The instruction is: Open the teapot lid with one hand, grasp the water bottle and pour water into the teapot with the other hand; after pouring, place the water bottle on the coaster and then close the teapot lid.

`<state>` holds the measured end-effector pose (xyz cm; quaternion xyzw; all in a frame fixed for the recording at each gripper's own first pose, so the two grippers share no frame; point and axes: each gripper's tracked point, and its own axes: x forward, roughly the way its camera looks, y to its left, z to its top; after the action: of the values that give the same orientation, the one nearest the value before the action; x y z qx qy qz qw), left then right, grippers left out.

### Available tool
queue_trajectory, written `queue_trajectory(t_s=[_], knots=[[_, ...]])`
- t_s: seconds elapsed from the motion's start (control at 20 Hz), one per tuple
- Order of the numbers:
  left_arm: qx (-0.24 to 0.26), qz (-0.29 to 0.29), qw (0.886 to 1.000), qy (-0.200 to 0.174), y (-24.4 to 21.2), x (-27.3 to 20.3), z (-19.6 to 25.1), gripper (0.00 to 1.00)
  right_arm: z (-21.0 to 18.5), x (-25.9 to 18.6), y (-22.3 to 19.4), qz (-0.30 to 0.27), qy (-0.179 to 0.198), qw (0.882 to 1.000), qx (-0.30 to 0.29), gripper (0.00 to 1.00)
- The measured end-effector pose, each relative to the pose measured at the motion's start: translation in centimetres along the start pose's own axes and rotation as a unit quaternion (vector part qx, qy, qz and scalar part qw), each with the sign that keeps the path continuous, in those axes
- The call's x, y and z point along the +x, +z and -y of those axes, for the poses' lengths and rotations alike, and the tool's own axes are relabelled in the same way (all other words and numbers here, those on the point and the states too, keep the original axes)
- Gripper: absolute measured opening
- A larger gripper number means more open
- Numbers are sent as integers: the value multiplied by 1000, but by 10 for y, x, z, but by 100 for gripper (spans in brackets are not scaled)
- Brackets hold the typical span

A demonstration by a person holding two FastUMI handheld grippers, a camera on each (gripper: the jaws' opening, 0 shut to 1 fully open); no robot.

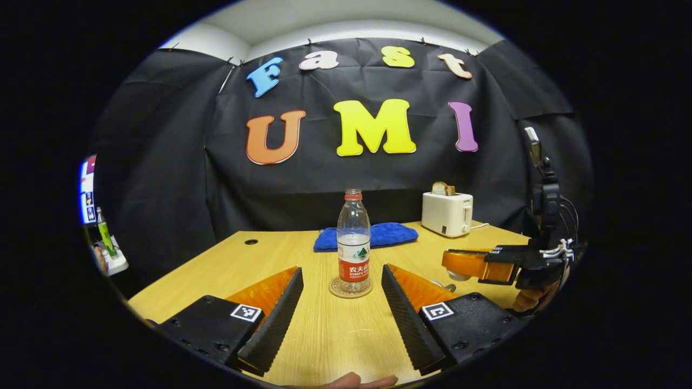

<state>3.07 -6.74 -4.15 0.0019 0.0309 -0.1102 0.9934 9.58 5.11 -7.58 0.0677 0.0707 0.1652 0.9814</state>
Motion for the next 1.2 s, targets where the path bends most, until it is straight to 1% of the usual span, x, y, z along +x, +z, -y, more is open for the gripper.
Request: queue_trajectory(t_s=[0.1,0.2,0.3,0.35,0.5,0.8,0.9,1.0,1.1,1.15,1.2], knots=[[20,-4,1000,14,2,-8,-15,91,-9,1,3,6,7,1000,-10,0],[29,2,999,16,8,-16,-21,92,-14,5,3,11,5,1000,-21,0],[30,4,999,25,13,-22,-29,91,-18,11,-4,1,1,1000,-30,0],[30,6,999,29,16,-24,-33,93,-20,14,-6,-2,-2,1000,-29,0],[31,10,999,28,23,-27,-37,94,-31,21,-8,-6,1,999,-33,0],[12,10,999,41,25,-29,-52,94,-38,33,-16,-15,-4,999,-51,0],[2,4,999,44,22,-28,-57,94,-35,35,-20,-18,-8,999,-49,2],[-9,-3,999,49,19,-27,-61,94,-33,37,-24,-23,-10,999,-43,1],[-13,1,998,58,22,-28,-66,94,-33,38,-26,-27,-12,999,-41,2],[-13,3,998,57,22,-29,-65,94,-31,36,-26,-27,-12,999,-40,5],[-14,5,998,55,21,-26,-64,94,-32,36,-26,-27,-9,999,-38,5]])
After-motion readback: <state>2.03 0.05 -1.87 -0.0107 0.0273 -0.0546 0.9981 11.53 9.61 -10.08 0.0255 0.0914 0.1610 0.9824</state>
